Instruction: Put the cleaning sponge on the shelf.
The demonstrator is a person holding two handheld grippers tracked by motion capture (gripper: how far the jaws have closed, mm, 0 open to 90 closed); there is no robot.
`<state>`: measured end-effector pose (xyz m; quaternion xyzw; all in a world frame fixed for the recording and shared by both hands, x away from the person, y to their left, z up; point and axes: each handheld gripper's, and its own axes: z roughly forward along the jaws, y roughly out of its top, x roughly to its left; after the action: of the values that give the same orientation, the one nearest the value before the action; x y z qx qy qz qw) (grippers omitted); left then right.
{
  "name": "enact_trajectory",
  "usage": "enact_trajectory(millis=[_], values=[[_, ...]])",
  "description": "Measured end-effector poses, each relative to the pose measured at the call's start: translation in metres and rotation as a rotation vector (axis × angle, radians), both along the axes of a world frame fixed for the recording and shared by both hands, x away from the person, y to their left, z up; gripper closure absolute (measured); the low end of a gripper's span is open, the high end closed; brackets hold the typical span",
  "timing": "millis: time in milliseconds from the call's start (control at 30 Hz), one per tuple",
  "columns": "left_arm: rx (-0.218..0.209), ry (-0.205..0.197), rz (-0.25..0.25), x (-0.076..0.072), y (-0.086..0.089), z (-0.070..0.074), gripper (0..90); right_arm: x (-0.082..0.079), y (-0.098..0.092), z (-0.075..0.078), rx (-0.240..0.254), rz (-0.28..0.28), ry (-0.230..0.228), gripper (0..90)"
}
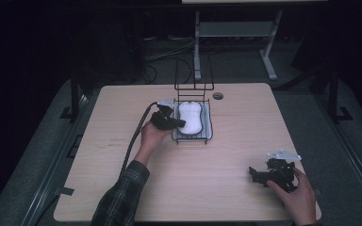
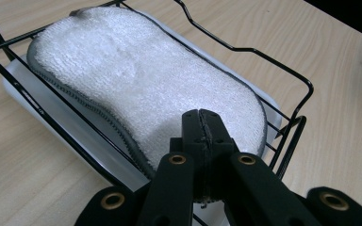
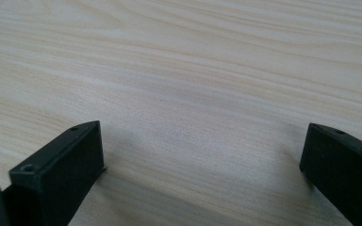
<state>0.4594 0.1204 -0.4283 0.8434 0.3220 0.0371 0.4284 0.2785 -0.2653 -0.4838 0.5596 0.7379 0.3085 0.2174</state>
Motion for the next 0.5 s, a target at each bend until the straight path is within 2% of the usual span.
enact_trajectory(millis=[200,267,300,400,433,500], values=[[-0.006,-0.008,0.009,-0.001,0.004,0.005,79.7,0.0,0.0,0.0,0.0,0.0,0.0,0.0],[-0.007,-0.001,0.016,-0.003,0.005,0.007,69.4,0.0,0.0,0.0,0.0,0.0,0.001,0.0],[-0.003,0.0,0.012,-0.004,0.006,0.009,69.4,0.0,0.0,0.0,0.0,0.0,0.0,0.0],[-0.003,-0.009,0.009,-0.008,0.009,0.013,60.6,0.0,0.0,0.0,0.0,0.0,0.0,0.0],[0.001,-0.005,0.007,-0.012,0.012,0.016,54.9,0.0,0.0,0.0,0.0,0.0,0.0,0.0],[0.003,-0.01,0.005,-0.014,0.014,0.017,52.2,0.0,0.0,0.0,0.0,0.0,0.0,0.0]])
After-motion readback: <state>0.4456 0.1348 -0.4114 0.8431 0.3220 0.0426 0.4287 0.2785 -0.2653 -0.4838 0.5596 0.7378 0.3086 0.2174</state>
